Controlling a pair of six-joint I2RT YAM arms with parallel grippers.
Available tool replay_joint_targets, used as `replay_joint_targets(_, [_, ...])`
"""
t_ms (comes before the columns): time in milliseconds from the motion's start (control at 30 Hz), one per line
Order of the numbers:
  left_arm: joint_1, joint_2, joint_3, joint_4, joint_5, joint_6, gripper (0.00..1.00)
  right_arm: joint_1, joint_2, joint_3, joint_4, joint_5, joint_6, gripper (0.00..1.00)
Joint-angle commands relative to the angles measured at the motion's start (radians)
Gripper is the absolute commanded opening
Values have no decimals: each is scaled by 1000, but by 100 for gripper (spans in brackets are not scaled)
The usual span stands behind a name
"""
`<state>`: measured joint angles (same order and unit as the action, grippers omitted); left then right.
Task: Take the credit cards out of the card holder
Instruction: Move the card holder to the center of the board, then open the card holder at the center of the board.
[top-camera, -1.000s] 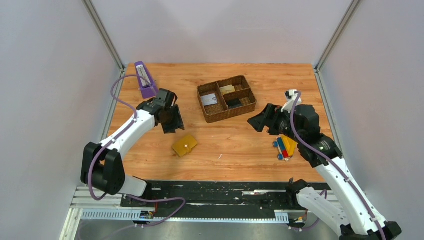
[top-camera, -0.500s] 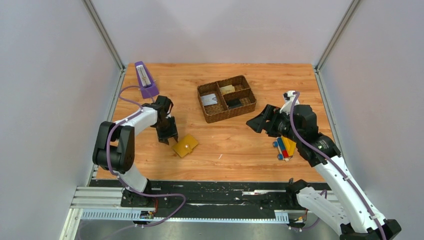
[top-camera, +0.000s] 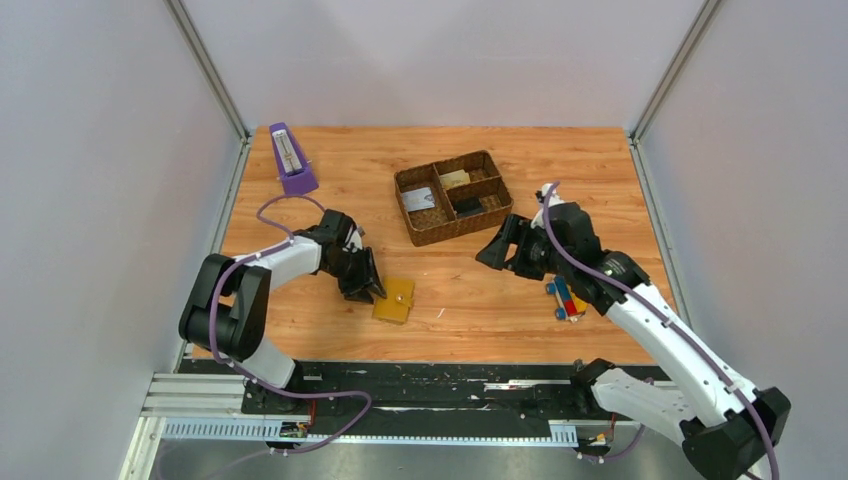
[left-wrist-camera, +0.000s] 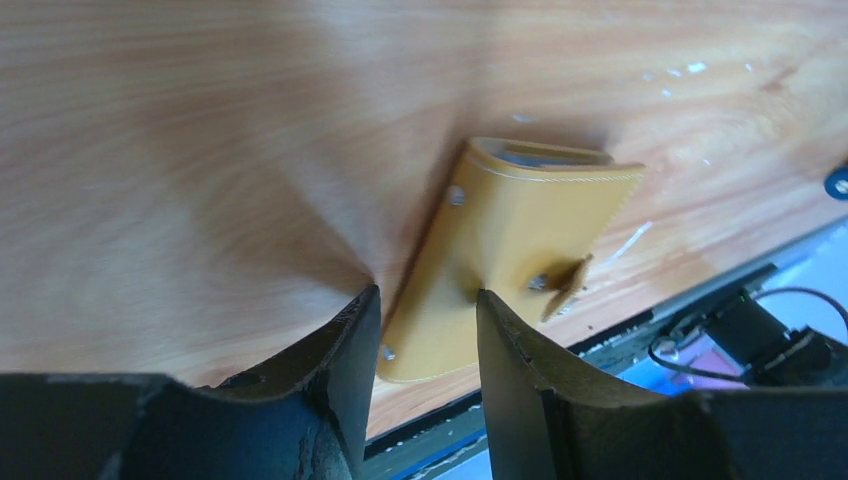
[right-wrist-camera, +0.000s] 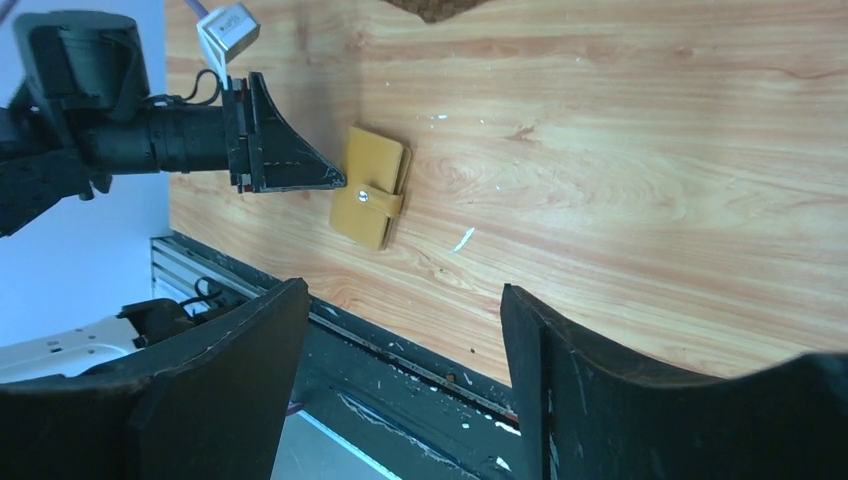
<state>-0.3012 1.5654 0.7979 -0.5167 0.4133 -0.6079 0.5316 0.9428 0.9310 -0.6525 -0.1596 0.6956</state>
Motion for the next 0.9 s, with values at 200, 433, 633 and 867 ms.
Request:
replay_joint_targets(200, [-77, -45, -73, 203, 184, -91, 48, 235, 265, 98, 61, 214, 128, 67])
replay_joint_targets(433, [-77, -35, -67, 197, 186, -56, 48, 376, 521, 156, 163, 275, 208, 67])
replay_joint_targets(633, [-76, -59, -72, 176, 115, -60, 47, 445, 707, 223, 228, 278, 193, 68])
replay_joint_targets(867, [-77, -68, -80, 184, 89, -69, 45, 455, 802, 240, 252, 334, 200, 67])
